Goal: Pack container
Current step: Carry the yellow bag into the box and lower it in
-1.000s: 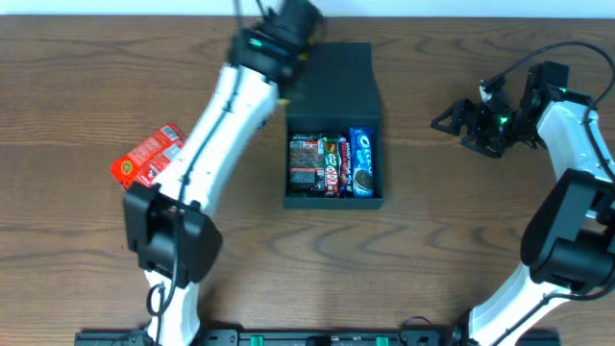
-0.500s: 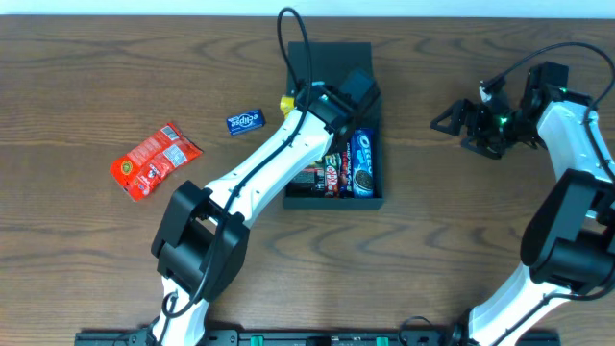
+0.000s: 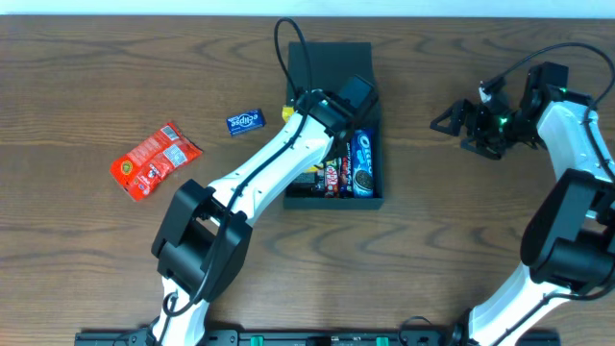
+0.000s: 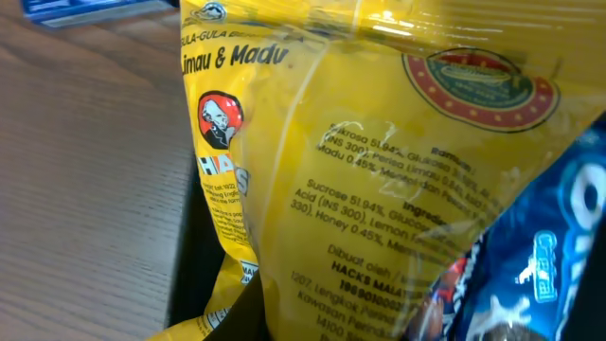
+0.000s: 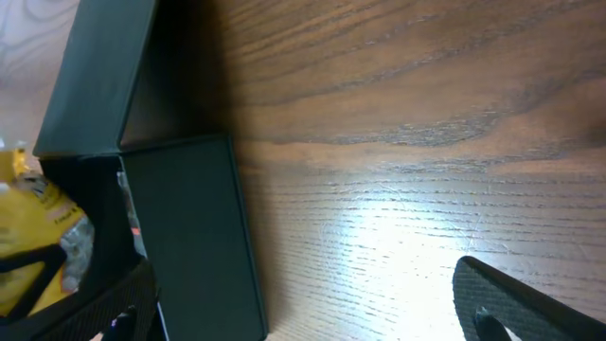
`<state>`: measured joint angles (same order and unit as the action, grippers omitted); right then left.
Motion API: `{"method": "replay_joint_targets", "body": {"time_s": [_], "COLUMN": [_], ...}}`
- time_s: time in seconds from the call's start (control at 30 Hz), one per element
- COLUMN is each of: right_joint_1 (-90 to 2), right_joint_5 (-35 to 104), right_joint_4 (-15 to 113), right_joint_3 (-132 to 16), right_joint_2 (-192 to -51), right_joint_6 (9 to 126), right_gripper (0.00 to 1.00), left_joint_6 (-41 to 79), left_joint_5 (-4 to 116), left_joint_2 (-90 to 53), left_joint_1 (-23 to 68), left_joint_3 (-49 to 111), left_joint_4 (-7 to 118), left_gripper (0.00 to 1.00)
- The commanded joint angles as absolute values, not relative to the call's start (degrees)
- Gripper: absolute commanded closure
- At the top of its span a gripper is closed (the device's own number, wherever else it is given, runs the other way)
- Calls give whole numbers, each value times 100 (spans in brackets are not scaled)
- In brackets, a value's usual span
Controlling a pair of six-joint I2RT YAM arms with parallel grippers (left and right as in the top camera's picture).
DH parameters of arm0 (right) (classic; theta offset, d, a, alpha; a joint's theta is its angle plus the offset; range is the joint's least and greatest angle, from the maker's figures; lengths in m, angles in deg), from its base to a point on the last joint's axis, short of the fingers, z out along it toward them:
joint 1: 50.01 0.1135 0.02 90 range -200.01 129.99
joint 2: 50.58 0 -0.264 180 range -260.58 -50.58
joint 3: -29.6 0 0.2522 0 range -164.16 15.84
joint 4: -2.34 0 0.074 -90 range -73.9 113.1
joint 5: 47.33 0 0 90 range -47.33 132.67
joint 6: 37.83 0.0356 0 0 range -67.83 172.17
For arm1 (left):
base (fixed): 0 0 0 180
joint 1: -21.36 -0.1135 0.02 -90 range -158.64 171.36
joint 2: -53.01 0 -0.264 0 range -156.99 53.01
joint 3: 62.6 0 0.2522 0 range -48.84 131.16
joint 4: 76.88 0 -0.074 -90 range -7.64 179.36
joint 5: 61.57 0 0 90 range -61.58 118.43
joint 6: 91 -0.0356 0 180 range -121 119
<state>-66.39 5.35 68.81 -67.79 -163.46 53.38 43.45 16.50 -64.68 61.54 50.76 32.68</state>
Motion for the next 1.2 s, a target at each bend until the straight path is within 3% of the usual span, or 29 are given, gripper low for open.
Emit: {"method": "replay_joint_targets", "body": {"time_s": [0.0, 0.3, 0.33, 0.37, 0.4, 0.43, 0.47, 0.7, 0.77, 0.83, 0.87, 0.93, 1.17], "right_joint_1": [-6666, -6666, -6666, -6666, -6666, -6666, -6666, -6666, -6666, -6663, -6663, -6663, -6663], "right_joint_5": [494, 494, 496, 496, 496, 496, 496, 496, 496, 496, 496, 496, 502], "right_joint_4": [6903, 6922, 6922, 6922, 6922, 6922, 6922, 6929, 6931, 6931, 6931, 6940, 6948], "right_joint_3": [-6891, -6891, -6891, -6891, -6891, -6891, -6891, -6891, -6891, -6891, -6891, -6891, -6891], "right_joint_2": [-16331, -16331, -16331, -16331, -16331, -16331, -16331, -16331, -16331, -16331, -16331, -16331, -16331], "right_joint_6": [5336, 5336, 5336, 5336, 5334, 5336, 5336, 5336, 5336, 5336, 5336, 5336, 5334], "right_gripper": [1, 1, 1, 1, 1, 1, 1, 1, 1, 1, 1, 1, 1], "left_joint_6": [3919, 3923, 3923, 3923, 3923, 3923, 3923, 3436, 3176, 2913, 2837, 2832, 2675], "left_joint_5": [1735, 1753, 1751, 1751, 1751, 1746, 1738, 1609, 1486, 1467, 1471, 1482, 1873], "left_joint_2": [-6475, -6475, -6475, -6475, -6475, -6475, -6475, -6420, -6418, -6418, -6418, -6429, -6621], "left_joint_1": [6250, 6259, 6259, 6259, 6259, 6257, 6253, 6253, 6253, 6253, 6253, 6253, 6253], "left_joint_3": [5036, 5027, 5027, 5027, 5027, 5027, 5027, 5172, 5344, 5458, 5469, 5454, 5218], "left_joint_4": [3191, 2994, 2997, 3005, 3016, 3025, 3036, 3178, 3176, 3182, 3200, 3202, 3337], "left_gripper": [94, 94, 89, 71, 39, 16, 5, 4, 0, 37, 63, 94, 94]}}
